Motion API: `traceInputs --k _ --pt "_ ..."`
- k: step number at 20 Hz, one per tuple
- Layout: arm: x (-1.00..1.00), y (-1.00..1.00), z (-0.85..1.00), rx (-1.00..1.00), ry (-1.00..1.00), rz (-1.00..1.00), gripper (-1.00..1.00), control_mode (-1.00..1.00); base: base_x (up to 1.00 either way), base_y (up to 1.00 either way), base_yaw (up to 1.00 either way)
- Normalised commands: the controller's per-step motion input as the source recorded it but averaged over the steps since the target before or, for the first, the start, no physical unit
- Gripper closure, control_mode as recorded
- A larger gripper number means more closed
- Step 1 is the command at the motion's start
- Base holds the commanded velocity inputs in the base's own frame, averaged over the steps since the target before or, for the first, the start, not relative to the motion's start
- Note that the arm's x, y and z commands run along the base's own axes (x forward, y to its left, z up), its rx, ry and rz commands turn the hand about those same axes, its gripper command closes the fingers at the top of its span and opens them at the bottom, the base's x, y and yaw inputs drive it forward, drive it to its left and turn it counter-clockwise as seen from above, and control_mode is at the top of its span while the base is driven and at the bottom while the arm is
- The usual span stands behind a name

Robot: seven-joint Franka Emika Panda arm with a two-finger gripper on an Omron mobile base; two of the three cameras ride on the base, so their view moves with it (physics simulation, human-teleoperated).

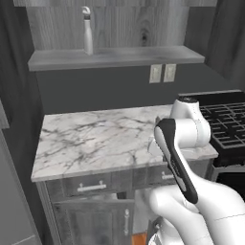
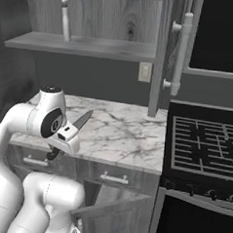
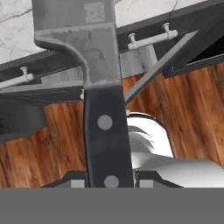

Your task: Move the cutting board and knife to the sink. Then move spray from the cabinet to the counter.

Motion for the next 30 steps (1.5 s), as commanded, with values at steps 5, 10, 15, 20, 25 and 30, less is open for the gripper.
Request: traceInputs --k 5,10,15,20,25,30 --pt "0.00 0.00 0.00 0.00 0.00 0.00 1.00 1.00 -0.29 -0.81 -0.04" --pt "0.00 0.00 0.00 0.00 0.00 0.00 1.00 1.00 -0.02 -1.00 -0.01" --pt "0.00 0.00 0.00 0.00 0.00 0.00 1.00 1.00 -0.10 -1.00 -0.02" --pt "0.00 0.00 0.00 0.00 0.00 0.00 1.00 1.00 -0.12 -1.00 -0.03" --pt "0.00 0.00 0.00 0.00 0.00 0.00 1.00 1.00 -0.94 -0.82 -0.09" --pt "0.00 0.00 0.00 0.00 0.00 0.00 1.00 1.00 -0.61 -0.86 -0.09"
